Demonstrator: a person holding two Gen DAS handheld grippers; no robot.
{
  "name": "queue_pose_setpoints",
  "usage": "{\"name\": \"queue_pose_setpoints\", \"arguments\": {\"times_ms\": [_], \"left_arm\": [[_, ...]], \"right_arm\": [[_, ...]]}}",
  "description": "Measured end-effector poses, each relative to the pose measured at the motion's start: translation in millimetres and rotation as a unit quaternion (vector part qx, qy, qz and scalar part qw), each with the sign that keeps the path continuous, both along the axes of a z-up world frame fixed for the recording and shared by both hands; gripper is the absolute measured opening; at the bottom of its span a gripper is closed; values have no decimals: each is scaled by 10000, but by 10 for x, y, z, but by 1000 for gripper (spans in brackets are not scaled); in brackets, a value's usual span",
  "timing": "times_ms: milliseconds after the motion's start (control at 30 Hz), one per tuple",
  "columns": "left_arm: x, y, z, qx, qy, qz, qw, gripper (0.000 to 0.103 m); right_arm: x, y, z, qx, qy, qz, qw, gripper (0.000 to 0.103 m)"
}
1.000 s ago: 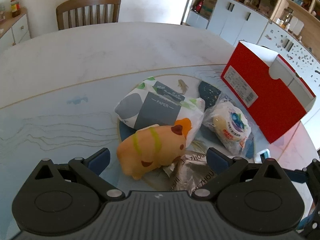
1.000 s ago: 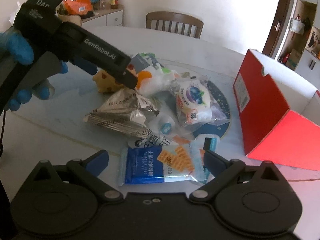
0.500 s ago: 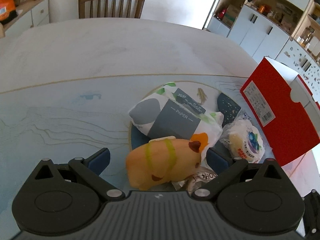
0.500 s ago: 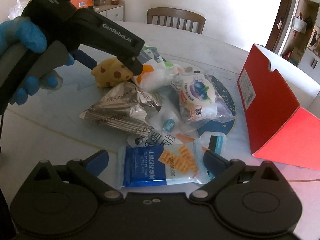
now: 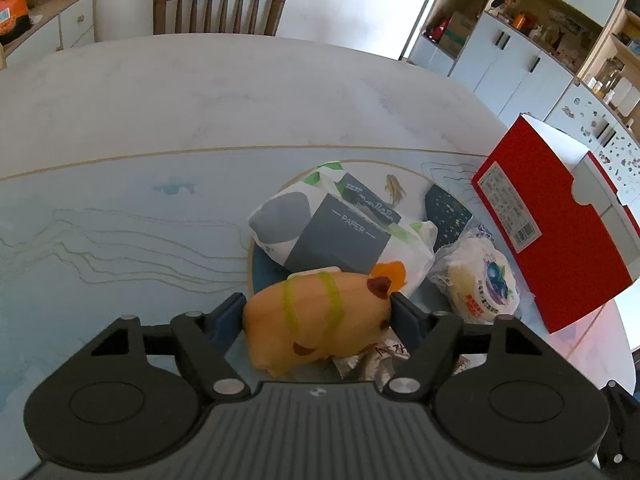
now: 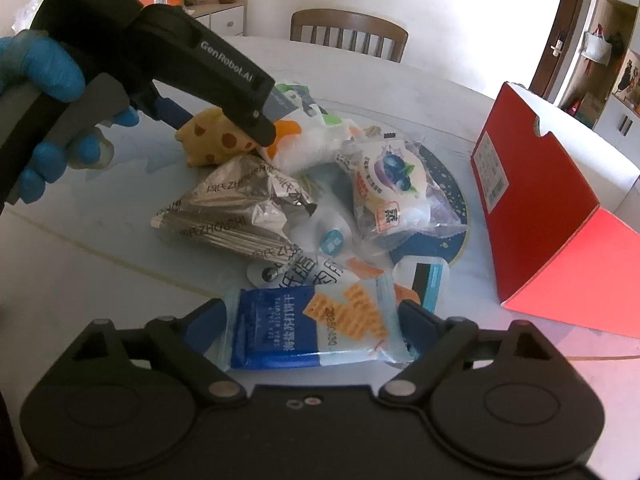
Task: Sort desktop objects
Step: 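Grasp the orange toy pig with the left tool while the right tool grasps the blue snack packet, then carry the orange pig with the left tool while the right tool carries the blue packet to the box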
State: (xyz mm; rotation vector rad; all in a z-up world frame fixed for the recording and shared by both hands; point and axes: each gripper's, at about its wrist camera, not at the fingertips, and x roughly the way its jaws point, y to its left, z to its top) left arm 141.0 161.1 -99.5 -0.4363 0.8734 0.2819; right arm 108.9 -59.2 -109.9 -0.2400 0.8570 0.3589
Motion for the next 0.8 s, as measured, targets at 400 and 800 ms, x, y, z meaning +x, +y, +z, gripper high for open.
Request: {"name": "queue_pose_setpoints", "arguments": {"times_ms": [400,800], "left_arm": [[-31,-28,38,27,-85,33,10000,74],[-92,-44,121,120,-154,43,9998,73]], "right_arm": [[-10,-58,49,104,0,-14,9999,70],[-58,-60,120,104,-46,92,9999,66]]}}
